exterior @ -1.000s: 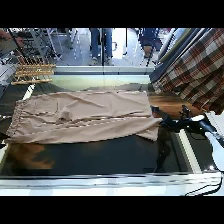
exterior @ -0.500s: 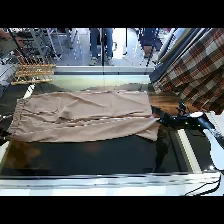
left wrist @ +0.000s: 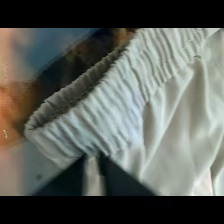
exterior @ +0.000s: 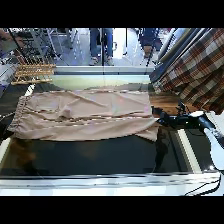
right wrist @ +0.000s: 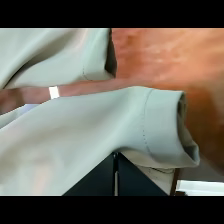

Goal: Fold the clothes and pants, and hang the long-sleeved shirts on hangers.

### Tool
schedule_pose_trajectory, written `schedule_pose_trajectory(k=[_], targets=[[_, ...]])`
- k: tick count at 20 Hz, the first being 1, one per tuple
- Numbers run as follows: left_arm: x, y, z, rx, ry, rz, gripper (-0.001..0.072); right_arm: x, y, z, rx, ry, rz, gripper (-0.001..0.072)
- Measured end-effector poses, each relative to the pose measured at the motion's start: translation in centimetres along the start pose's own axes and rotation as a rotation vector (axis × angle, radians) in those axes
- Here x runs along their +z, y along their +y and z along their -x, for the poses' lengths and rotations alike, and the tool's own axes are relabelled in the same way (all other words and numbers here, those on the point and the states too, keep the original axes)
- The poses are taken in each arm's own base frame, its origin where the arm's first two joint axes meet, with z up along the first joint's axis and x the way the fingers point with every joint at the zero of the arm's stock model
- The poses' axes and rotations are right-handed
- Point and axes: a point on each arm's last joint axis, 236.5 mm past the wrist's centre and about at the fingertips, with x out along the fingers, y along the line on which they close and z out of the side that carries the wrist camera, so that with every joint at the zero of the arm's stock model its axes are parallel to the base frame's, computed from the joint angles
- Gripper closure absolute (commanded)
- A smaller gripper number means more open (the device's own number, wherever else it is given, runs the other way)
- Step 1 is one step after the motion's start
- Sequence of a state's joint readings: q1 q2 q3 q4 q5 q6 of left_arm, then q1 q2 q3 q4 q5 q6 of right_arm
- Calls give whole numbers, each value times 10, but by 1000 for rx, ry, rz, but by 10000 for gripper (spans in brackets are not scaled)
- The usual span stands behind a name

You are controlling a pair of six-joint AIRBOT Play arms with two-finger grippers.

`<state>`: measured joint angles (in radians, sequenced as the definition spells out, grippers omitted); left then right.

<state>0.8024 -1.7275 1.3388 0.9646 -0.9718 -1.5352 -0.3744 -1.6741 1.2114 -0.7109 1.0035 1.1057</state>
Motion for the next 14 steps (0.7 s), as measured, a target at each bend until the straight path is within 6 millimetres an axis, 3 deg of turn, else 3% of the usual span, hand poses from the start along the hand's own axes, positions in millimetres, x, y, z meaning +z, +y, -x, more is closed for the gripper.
schedule_pose_trajectory(k=[7,12,13,14], targets=[[-14,9,6,4,52,67,110,-2,-1,0,-2,7,4,697],[-1,17,2,13,-15,148,111,-3,-4,0,-15,15,14,697],[1,19,0,15,-26,162,133,-4,-4,0,-17,15,15,697],[3,21,-2,16,-33,174,240,-3,-5,0,-20,14,17,697]])
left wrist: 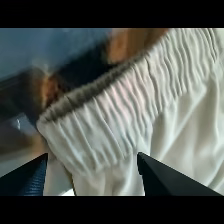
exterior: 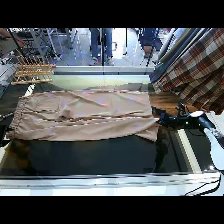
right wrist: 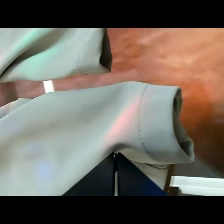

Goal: Fold the clothes and pants, and hang the long-sleeved shirts on hangers.

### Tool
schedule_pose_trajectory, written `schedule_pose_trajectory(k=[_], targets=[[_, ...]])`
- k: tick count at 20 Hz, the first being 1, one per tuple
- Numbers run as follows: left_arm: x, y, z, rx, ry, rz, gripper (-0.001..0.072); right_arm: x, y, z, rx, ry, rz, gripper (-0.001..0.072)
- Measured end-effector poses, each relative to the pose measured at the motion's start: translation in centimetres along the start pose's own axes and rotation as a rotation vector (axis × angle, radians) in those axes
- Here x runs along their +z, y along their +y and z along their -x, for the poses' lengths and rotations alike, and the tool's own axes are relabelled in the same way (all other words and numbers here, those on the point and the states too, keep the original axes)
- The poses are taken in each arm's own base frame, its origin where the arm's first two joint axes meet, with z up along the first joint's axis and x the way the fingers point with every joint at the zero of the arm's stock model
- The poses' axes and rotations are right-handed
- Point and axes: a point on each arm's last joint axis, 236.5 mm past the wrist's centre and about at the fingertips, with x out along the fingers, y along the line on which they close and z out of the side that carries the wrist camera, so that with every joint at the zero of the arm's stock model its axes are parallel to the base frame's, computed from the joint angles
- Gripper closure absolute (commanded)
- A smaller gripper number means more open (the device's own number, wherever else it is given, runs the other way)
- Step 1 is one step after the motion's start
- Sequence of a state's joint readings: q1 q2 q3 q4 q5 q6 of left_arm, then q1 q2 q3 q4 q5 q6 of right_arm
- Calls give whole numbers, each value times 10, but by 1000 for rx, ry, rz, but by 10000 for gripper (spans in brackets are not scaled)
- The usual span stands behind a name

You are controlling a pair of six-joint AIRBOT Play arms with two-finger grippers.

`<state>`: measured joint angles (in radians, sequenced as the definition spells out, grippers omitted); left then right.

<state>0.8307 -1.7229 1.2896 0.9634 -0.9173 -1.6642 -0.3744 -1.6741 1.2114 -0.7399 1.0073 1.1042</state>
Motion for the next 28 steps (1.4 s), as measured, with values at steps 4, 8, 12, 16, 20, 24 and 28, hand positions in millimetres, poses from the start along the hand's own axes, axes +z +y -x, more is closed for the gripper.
schedule_pose_trajectory(k=[4,8,12,16,20,24,28], targets=[[-1,3,-15,4,2,34,691,0,0,0,-1,0,0,698],[4,-19,-19,-70,-17,26,695,16,11,7,20,-37,-3,700],[31,-110,23,-365,-70,-6,695,100,73,64,97,-235,79,700],[38,-181,80,-561,-74,-114,693,127,138,132,114,-270,258,580],[19,-190,84,-590,20,-166,692,59,107,103,51,26,231,296],[4,-188,80,-598,99,-181,693,-5,48,57,-20,225,129,191],[1,-186,78,-599,117,-185,692,-38,5,26,-73,285,118,191]])
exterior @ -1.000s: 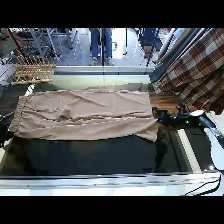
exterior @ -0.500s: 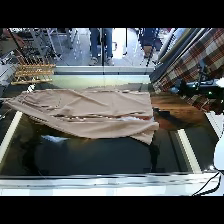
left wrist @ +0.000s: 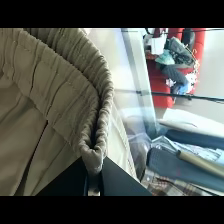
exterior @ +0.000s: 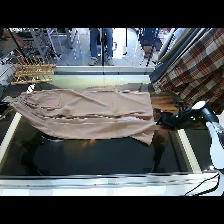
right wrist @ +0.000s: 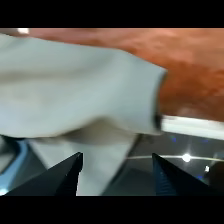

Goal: Fold the clothes and pants, and hang the long-sleeved shirts on hangers.

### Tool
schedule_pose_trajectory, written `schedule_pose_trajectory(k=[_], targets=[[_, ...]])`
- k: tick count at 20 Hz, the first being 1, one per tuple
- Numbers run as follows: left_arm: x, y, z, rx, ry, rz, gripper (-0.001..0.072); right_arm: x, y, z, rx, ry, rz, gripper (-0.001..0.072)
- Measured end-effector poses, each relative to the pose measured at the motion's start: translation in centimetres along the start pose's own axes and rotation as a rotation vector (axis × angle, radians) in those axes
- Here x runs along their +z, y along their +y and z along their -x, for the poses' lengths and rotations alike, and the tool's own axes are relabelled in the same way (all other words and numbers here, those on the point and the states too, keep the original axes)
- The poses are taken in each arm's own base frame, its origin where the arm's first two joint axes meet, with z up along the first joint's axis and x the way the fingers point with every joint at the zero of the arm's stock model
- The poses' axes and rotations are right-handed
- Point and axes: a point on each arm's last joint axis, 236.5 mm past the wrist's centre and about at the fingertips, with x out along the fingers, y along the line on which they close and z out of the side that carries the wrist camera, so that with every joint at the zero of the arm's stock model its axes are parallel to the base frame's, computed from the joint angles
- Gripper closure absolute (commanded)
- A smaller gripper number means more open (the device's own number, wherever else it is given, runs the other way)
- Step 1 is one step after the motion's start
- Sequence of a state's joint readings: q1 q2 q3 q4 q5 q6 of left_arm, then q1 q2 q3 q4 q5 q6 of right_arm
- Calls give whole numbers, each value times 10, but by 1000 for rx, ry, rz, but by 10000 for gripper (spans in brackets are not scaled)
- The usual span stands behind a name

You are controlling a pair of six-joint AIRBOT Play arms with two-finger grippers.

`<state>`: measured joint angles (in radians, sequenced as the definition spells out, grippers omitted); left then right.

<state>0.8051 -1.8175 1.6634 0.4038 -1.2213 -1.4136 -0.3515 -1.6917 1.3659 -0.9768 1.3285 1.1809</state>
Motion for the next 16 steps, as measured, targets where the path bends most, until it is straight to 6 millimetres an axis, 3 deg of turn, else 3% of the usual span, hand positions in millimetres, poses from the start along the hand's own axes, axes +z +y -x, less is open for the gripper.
schedule_pose_trajectory(k=[4,5,7,8,13,15,16], targets=[[-1,1,0,-1,7,1,692,-3,-18,-24,-15,1,29,205],[-1,1,0,-1,7,1,692,-1,-20,-27,-13,-11,41,262],[-2,0,0,-1,8,1,692,8,-18,-31,3,-47,64,498],[-2,1,0,-1,9,1,692,11,-16,-32,13,-63,71,703],[-2,0,0,-2,9,2,693,22,2,-24,72,-100,104,699],[1,-4,1,-18,1,23,694,47,11,2,48,-157,109,699],[4,-10,3,-39,-9,34,694,68,20,25,29,-213,119,699]])
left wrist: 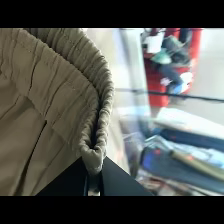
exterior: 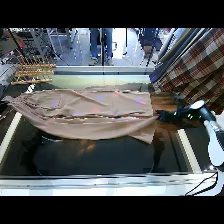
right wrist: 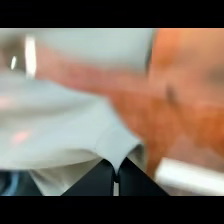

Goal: Fold the clothes and pants, and hang the long-sleeved shirts on hangers.

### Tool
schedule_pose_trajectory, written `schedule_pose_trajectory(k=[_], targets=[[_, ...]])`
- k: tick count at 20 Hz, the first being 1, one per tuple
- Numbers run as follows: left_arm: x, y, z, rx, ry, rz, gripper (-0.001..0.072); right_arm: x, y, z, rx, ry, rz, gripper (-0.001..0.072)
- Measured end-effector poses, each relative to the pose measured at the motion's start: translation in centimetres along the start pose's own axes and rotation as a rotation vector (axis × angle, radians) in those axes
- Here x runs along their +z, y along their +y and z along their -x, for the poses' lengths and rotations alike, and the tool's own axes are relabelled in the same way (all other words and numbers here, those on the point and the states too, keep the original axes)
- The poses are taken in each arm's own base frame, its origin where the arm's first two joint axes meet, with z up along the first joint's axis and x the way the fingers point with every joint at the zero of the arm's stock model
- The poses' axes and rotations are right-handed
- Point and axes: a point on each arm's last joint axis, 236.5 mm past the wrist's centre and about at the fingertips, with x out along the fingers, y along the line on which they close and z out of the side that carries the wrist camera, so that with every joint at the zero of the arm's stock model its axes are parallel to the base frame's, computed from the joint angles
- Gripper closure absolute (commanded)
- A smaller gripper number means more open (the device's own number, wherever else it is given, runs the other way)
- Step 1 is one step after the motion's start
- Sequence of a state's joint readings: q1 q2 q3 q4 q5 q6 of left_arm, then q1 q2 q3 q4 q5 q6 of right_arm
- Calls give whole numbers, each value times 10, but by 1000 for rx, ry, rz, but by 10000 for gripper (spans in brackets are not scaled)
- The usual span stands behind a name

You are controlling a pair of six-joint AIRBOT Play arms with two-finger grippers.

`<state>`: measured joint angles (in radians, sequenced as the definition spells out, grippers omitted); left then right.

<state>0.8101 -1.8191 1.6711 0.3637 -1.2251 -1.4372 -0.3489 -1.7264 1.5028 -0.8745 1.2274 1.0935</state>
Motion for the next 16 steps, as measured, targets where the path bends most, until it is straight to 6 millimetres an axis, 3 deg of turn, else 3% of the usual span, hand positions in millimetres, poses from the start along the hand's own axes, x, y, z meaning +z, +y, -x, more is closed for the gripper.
schedule_pose_trajectory(k=[2,4,5,6,7,9,13,16], targets=[[10,-17,8,-47,-28,-2,694,65,23,50,-37,-165,51,699],[21,-35,24,-81,-53,-27,694,121,61,120,-67,-352,148,699],[25,-40,32,-82,-59,-46,694,129,74,145,-79,-392,182,699],[26,-37,40,-55,-54,-69,693,124,81,158,-86,-385,197,699],[24,-25,46,4,-36,-93,693,107,79,159,-94,-333,192,699],[7,28,55,226,62,-154,693,55,61,135,-103,-169,133,699],[-34,149,102,714,325,-222,693,-83,4,66,-139,169,-32,699],[-68,208,138,927,511,-203,693,-179,-20,31,-153,368,-128,699]])
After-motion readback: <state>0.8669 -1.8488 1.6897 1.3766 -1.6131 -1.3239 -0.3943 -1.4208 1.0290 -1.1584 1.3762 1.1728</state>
